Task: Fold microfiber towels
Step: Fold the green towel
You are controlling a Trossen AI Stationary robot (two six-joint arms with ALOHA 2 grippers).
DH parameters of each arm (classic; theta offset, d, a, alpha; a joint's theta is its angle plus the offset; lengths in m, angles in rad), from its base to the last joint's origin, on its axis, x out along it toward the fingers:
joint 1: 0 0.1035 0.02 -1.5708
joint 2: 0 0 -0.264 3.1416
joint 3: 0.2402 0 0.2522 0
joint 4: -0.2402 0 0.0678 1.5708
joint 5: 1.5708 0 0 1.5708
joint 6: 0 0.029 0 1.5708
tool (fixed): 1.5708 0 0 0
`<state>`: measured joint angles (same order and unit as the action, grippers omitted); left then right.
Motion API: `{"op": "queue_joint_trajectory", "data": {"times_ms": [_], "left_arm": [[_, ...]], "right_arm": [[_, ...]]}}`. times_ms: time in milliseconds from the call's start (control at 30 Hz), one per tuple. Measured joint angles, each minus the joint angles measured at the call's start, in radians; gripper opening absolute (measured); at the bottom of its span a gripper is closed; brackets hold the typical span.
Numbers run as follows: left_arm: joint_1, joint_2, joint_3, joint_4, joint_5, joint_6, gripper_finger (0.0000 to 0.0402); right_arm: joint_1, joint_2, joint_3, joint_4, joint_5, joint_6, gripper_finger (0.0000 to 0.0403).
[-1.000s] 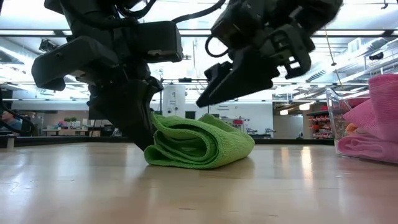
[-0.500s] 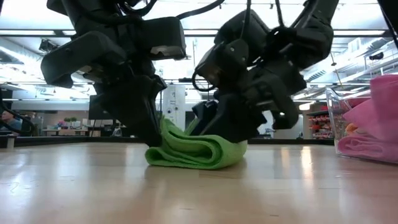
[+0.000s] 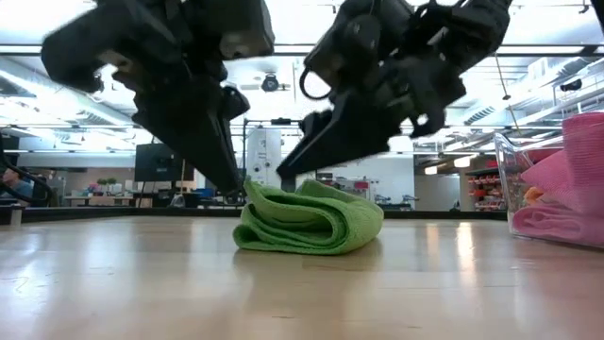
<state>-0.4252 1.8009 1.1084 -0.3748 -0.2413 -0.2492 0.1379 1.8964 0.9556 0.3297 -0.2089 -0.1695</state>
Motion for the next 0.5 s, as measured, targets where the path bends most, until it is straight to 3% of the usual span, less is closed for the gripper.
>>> {"op": "queue_joint_trajectory", "data": {"times_ms": [200, 500], "left_arm": [[-0.026, -0.010, 0.000, 0.026, -0.002, 0.081, 0.0023], [-0.065, -0.010, -0.001, 0.127, -0.157, 0.243, 0.0098]], "right_arm": [[0.003, -0.073, 0.000, -0.106, -0.007, -0.017, 0.0159], [-0.035, -0.100, 0.001, -0.205, -0.002, -0.020, 0.0159]]}}
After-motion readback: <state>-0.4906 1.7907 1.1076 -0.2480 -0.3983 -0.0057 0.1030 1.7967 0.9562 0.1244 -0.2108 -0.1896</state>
